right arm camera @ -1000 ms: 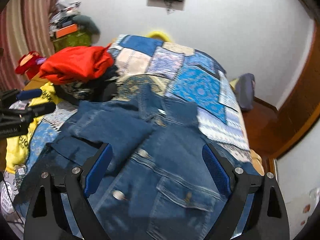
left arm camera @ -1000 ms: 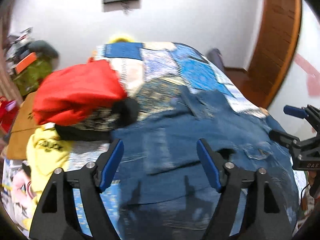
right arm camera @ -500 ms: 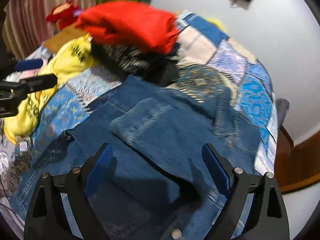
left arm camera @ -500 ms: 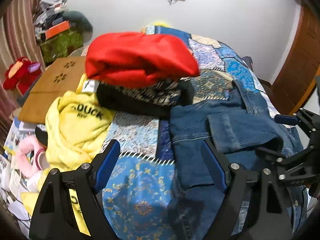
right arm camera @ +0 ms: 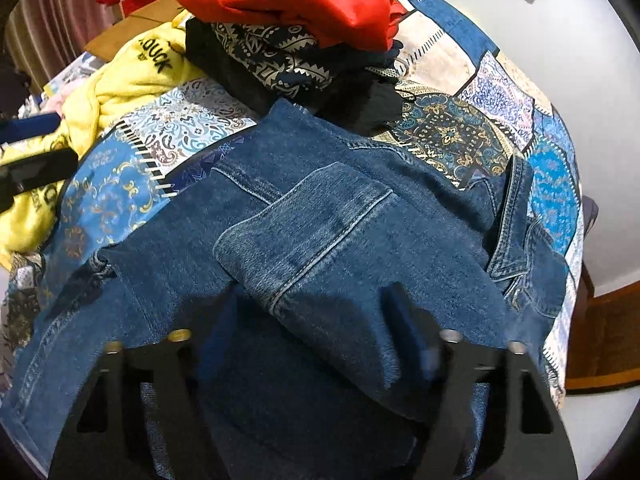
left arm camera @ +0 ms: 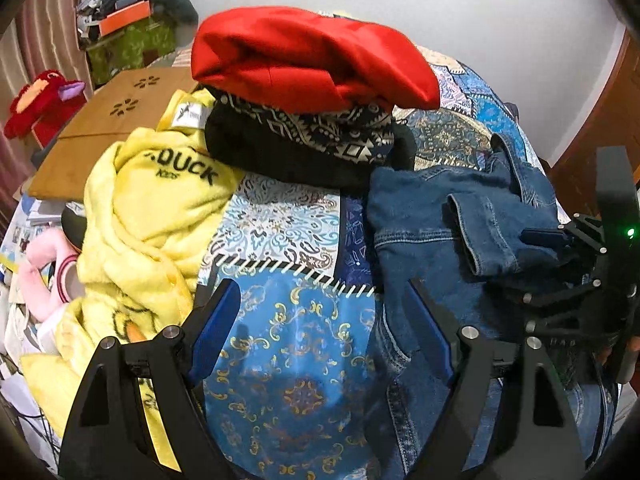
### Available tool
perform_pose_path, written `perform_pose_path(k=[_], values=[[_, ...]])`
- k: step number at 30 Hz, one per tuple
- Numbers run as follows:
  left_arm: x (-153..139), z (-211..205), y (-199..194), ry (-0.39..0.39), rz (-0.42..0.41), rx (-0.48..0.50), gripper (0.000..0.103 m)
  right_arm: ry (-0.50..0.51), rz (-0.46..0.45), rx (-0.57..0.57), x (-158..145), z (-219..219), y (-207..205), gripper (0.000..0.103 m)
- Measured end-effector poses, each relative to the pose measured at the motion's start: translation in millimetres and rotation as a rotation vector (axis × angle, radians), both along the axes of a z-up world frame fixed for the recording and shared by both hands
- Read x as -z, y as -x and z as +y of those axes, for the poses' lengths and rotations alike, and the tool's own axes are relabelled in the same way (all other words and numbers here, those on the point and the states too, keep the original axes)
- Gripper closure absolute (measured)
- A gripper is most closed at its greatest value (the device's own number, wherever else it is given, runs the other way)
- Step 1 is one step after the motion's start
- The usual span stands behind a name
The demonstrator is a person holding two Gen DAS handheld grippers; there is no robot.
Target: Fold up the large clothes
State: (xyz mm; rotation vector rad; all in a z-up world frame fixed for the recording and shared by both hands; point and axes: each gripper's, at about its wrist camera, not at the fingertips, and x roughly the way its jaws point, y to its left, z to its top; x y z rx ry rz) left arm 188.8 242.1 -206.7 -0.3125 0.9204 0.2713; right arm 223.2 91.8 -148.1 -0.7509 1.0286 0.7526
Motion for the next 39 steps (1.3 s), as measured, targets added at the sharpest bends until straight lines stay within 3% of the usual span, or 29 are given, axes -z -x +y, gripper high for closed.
perform_pose_path(k=[3, 5, 7, 16, 22, 27, 32, 39], values=[[1.4, -3.3, -1.5, 0.005, 0.006, 0.004, 0.021, -0.032, 0.028, 0.003, 0.1, -2.3, -1.1, 0.06], [-0.1, -6.9, -1.6, -0.002, 0.005, 0.01, 0.021, -0.057, 0.01, 0.001, -4.4, -2.7, 3.6, 0.082], [-1.9, -10.0, -1.3, -0.012, 0.005, 0.017, 0.021, -0.08, -0.052, 0.005, -15.0, -4.2, 11.5, 0.088], [-19.5, -30.6, -6.9, -0.051, -0.012, 0.054, 0.021, -0.286, -0.13, 0.129, -80.8, -51.5, -0.3, 0.09], [-30.7, -57.9, -21.7, -0.083, -0.019, 0.112, 0.021, -0.419, -0.173, 0.281, -124.6, -119.3, -18.8, 0.091], [-35.4, -88.2, -36.8, -0.103, -0.021, 0.182, 0.021, -0.493, -0.186, 0.393, -141.9, -172.4, -29.3, 0.091], [-31.6, -119.2, -53.1, -0.106, -0.002, 0.257, 0.021, -0.521, -0.135, 0.493, -129.8, -217.2, -37.5, 0.091], [-11.3, -148.5, -68.6, -0.093, 0.062, 0.325, 0.021, -0.433, 0.023, 0.633, -55.6, -268.2, -51.8, 0.091]])
